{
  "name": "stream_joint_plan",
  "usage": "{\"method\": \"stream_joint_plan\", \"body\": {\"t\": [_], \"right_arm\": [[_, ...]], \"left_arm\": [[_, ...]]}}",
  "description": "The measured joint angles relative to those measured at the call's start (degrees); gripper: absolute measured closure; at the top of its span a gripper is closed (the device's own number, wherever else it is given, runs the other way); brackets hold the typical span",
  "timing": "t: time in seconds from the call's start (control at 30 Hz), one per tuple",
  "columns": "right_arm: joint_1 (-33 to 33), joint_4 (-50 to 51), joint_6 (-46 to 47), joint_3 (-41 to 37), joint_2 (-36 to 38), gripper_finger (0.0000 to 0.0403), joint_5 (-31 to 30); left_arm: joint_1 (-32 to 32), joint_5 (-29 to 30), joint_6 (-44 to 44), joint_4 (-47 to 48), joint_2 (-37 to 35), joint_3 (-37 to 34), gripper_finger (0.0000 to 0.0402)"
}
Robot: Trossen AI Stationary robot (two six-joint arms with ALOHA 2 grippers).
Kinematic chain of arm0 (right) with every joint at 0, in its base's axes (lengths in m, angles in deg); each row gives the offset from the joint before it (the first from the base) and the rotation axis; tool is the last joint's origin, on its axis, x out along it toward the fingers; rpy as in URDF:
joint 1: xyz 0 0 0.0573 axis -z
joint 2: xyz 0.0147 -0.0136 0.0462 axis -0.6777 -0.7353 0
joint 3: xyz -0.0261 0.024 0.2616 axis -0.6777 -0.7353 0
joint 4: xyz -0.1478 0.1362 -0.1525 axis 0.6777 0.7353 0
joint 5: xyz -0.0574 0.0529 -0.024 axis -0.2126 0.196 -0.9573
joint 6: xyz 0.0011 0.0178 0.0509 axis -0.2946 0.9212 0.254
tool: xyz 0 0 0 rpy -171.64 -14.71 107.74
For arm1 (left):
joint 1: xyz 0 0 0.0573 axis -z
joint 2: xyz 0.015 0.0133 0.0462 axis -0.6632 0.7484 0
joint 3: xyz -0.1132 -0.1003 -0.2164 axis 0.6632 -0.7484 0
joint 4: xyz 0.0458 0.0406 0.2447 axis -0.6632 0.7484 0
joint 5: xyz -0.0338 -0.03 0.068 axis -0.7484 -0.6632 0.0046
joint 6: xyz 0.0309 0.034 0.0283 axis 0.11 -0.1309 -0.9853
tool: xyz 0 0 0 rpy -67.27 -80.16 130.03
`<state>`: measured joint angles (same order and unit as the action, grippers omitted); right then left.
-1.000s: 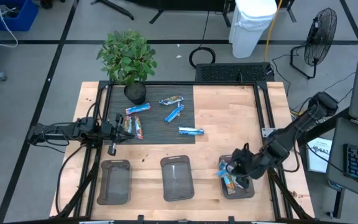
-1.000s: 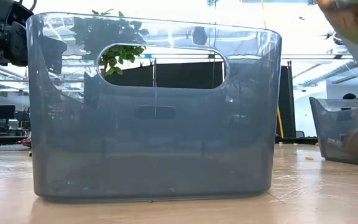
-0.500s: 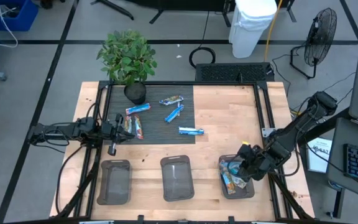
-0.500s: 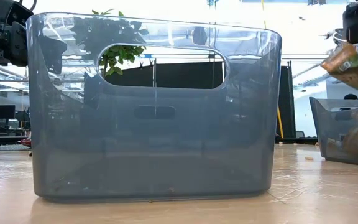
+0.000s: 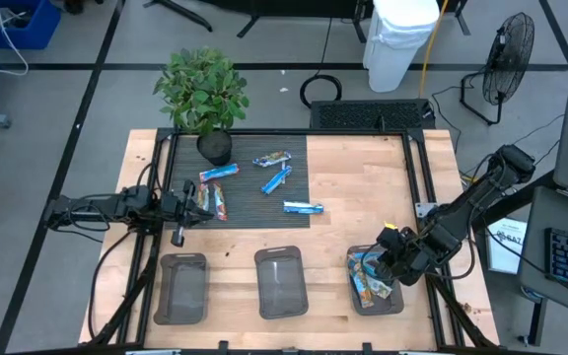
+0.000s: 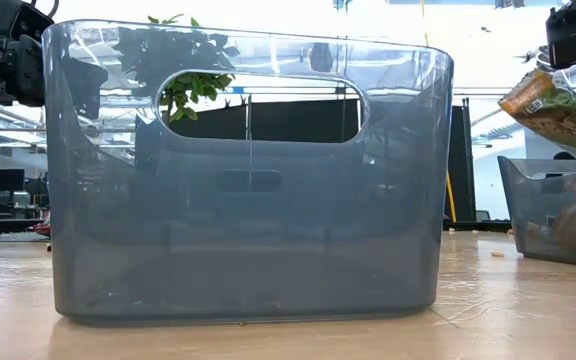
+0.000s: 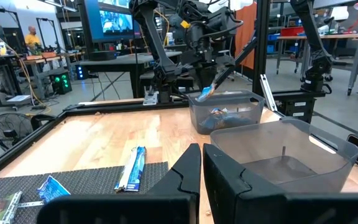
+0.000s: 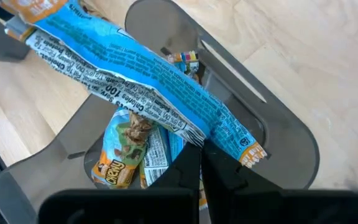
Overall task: Pick and place Granola Bars by type
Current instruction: Put the yellow granola bar into the right black bin
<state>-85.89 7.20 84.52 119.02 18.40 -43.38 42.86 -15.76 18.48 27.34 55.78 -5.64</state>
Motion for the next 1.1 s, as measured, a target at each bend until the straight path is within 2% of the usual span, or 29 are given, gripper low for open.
{"method": "stream_joint_plan", "body": {"t": [0.23, 0.57, 1.1], "right_arm": [[0.00, 0.42, 3.72, 0.00, 0.00, 0.0403, 7.43], [0.85, 7.33, 3.96, 0.41, -2.09, 0.0403, 7.51], [1.66, 19.89, 3.43, 14.18, -11.60, 0.0403, 9.17]], "left_arm": [[0.00, 0.00, 0.00, 0.00, 0.00, 0.00, 0.0376], [0.01, 0.01, 0.00, 0.01, 0.01, 0.00, 0.0376], [0.01, 0.01, 0.00, 0.01, -0.01, 0.00, 0.0376]]}}
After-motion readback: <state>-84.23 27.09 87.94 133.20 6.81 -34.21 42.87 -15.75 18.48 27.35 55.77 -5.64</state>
